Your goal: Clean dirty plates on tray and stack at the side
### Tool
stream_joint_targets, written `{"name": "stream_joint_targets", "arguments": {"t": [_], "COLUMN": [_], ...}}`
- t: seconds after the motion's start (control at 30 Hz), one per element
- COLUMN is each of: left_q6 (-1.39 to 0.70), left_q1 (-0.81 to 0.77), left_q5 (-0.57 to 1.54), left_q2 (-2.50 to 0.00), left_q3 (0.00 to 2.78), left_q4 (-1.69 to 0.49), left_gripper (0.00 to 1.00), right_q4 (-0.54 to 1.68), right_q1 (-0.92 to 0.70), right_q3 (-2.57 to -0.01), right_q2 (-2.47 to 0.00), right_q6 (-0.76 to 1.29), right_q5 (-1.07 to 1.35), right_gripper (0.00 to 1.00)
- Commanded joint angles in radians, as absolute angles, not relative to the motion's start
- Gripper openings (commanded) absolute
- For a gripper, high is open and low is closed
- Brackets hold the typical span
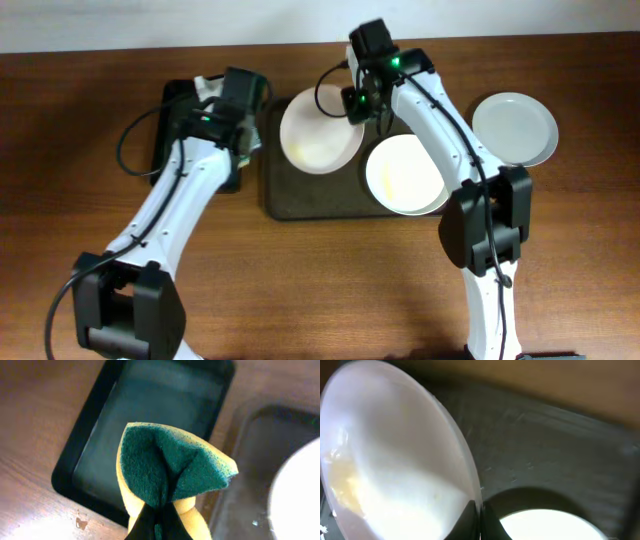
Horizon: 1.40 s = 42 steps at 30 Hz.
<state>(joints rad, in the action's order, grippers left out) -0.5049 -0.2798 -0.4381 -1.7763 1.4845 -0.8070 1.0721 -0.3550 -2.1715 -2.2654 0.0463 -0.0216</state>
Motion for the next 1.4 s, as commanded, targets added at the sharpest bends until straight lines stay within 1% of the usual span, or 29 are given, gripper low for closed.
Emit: {"name": "stream_joint_targets", "arguments": {"t": [0.0, 0.03, 0.13, 0.23, 0.27, 0.4, 0.53, 0.7, 0.9, 0.97, 1.07, 1.1, 1.17, 1.2, 1.23, 1.3, 1.33, 1.37], "left_q6": [-0.492, -0.492, -0.492, -0.492, -0.492, -0.492, -0.492, -0.492, -0.492, -0.492, -0.492, -0.492, -0.492, -0.492, -0.492, -0.491, -0.491, -0.491], "left_q1": [-0.209, -0.196, -0.167, -0.154, -0.151, -0.151, -0.151, -0.151, -0.151, -0.151, -0.151, -0.151, -0.151, -0.151, -0.151, -0.151, -0.151, -0.151], "left_q5": [-0.281, -0.262, -0.246, -0.246, -0.247, -0.247, -0.247, -0.247, -0.25, -0.25, -0.25, -0.25, -0.249, -0.25, -0.249, -0.25, -0.25, -0.25], "left_q2": [-1.774, -1.774, -1.774, -1.774, -1.774, -1.774, -1.774, -1.774, -1.774, -1.774, -1.774, -1.774, -1.774, -1.774, -1.774, -1.774, -1.774, -1.774], "left_q3": [1.457, 1.457, 1.457, 1.457, 1.457, 1.457, 1.457, 1.457, 1.457, 1.457, 1.457, 1.457, 1.457, 1.457, 1.457, 1.457, 1.457, 1.457], "left_q4": [-0.811, -0.814, -0.828, -0.839, -0.843, -0.844, -0.847, -0.847, -0.847, -0.847, -0.847, -0.847, -0.847, -0.847, -0.848, -0.854, -0.855, -0.855], "left_gripper": [0.0, 0.0, 0.0, 0.0, 0.0, 0.0, 0.0, 0.0, 0.0, 0.0, 0.0, 0.0, 0.0, 0.0, 0.0, 0.0, 0.0, 0.0], "right_q4": [1.138, 1.15, 1.169, 1.156, 1.145, 1.116, 1.08, 1.077, 1.057, 1.057, 1.06, 1.071, 1.111, 1.129, 1.141, 1.157, 1.155, 1.153], "right_q1": [-0.433, -0.449, -0.53, -0.595, -0.645, -0.7, -0.722, -0.722, -0.72, -0.72, -0.72, -0.717, -0.698, -0.681, -0.67, -0.628, -0.604, -0.561], "right_q3": [-2.332, -2.353, -2.411, -2.415, -2.414, -2.415, -2.415, -2.415, -2.415, -2.415, -2.413, -2.41, -2.397, -2.386, -2.383, -2.388, -2.39, -2.39], "right_q2": [-2.216, -2.216, -2.216, -2.216, -2.216, -2.216, -2.216, -2.216, -2.216, -2.216, -2.216, -2.217, -2.217, -2.217, -2.217, -2.212, -2.209, -2.206], "right_q6": [-0.069, -0.08, -0.129, -0.19, -0.214, -0.256, -0.289, -0.309, -0.338, -0.359, -0.277, -0.251, -0.257, -0.255, -0.241, -0.04, 0.041, 0.068], "right_q5": [-0.332, -0.381, -0.632, -0.8, -0.923, -1.082, -1.141, -1.153, -1.324, -1.325, -1.254, -1.168, -0.876, -0.774, -0.759, -0.804, -0.778, -0.677], "right_gripper": [0.04, 0.04, 0.04, 0.04, 0.04, 0.04, 0.04, 0.04, 0.04, 0.04, 0.04, 0.04, 0.04, 0.04, 0.04, 0.04, 0.04, 0.04]}}
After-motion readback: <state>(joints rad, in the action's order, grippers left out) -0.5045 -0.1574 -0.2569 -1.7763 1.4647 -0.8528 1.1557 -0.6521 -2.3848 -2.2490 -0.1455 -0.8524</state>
